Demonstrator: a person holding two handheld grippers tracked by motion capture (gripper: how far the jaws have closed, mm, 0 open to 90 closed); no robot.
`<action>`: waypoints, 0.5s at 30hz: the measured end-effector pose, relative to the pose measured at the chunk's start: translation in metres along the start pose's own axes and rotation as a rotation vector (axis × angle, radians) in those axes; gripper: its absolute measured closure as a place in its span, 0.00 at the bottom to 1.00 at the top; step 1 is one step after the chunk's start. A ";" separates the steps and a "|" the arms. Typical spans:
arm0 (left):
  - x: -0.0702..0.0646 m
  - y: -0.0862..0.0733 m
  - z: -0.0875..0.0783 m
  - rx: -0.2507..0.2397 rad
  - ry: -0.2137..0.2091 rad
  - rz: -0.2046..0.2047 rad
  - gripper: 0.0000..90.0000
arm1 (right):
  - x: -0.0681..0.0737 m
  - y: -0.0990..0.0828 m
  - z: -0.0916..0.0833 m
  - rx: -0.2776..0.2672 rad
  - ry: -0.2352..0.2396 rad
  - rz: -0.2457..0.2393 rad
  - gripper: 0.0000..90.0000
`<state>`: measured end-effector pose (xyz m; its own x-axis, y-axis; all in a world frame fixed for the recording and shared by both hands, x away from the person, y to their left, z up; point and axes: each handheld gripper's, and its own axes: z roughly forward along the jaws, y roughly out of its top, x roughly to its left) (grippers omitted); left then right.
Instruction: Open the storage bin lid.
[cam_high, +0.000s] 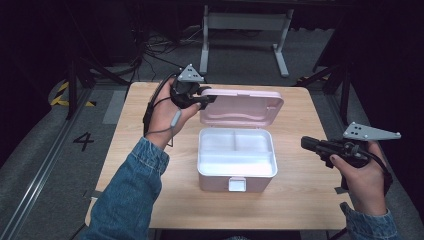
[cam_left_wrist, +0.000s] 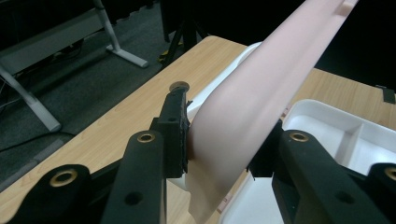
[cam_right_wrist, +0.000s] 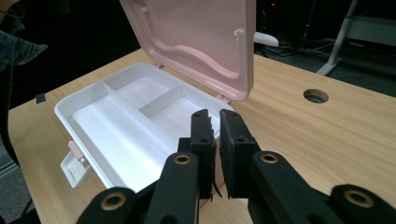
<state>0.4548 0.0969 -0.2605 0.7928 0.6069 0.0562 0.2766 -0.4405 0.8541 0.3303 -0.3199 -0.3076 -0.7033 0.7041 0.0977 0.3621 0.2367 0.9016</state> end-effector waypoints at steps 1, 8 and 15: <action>0.003 0.001 0.003 -0.001 0.003 -0.007 0.73 | 0.000 0.000 0.000 0.000 0.000 0.001 0.95; 0.015 0.004 0.015 0.008 0.016 -0.031 0.72 | -0.002 0.000 0.002 0.000 0.007 0.003 0.94; 0.027 0.006 0.028 0.015 0.031 -0.050 0.71 | -0.004 0.000 0.000 -0.013 0.013 0.009 0.94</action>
<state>0.4928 0.0918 -0.2685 0.7607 0.6484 0.0299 0.3238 -0.4190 0.8483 0.3330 -0.3230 -0.3076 -0.7083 0.6971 0.1110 0.3602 0.2217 0.9062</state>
